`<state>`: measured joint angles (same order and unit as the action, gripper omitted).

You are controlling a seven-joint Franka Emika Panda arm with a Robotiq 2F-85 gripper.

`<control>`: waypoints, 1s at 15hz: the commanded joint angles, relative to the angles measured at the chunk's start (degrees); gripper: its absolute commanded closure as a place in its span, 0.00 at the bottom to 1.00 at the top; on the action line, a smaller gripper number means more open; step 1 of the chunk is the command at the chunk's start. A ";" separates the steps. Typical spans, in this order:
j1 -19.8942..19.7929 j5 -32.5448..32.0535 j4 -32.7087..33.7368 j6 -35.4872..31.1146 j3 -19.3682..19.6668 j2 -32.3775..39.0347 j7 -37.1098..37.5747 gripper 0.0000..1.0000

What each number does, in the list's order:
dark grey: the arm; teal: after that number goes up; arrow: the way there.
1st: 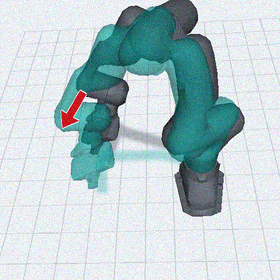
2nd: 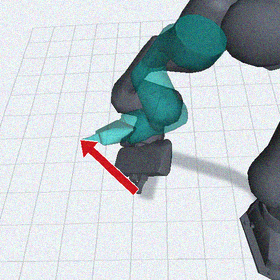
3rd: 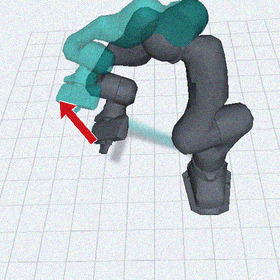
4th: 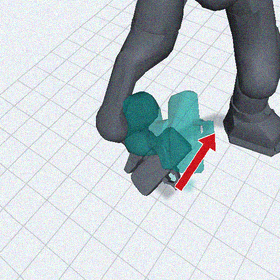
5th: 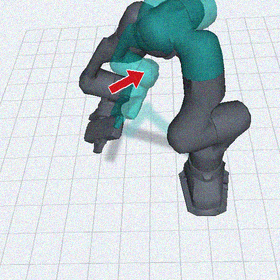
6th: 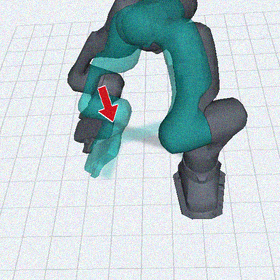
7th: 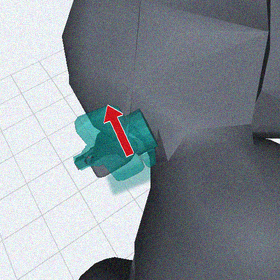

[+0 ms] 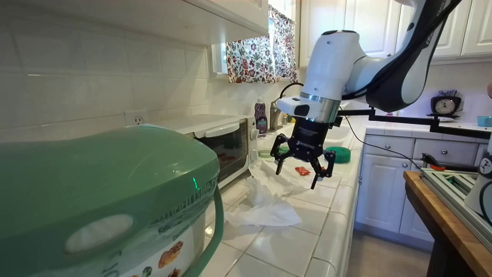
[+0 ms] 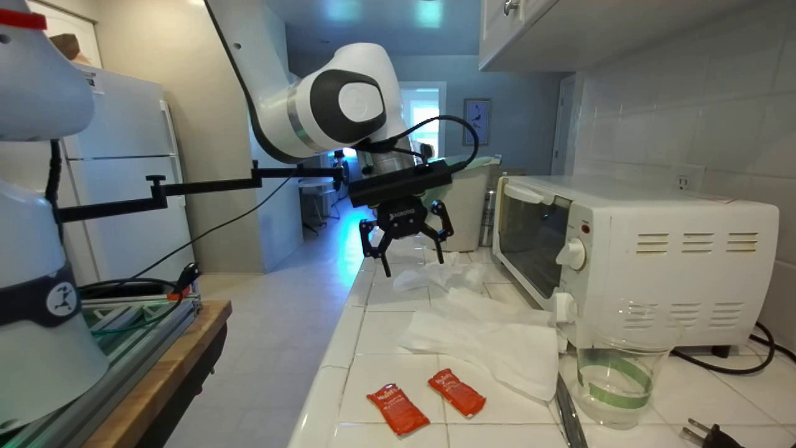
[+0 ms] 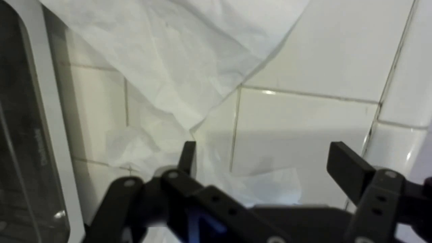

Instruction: Turn the top knob on the oven to the left.

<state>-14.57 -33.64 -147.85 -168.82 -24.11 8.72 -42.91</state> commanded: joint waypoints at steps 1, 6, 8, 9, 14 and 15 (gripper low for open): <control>-10.39 15.73 0.74 1.42 -14.41 0.47 -8.58 0.00; -21.46 38.81 6.38 13.43 -29.79 -4.72 -20.71 0.00; -23.58 47.47 9.01 20.87 -31.04 -9.10 -27.12 0.00; -21.13 40.28 7.78 14.61 -28.77 -5.62 -20.09 0.00; -11.00 43.99 8.96 19.31 -18.88 -8.47 -22.51 0.00; -11.08 44.02 8.96 19.35 -18.88 -8.46 -22.55 0.00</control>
<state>-37.11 11.18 -139.01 -149.31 -54.40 -0.18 -66.16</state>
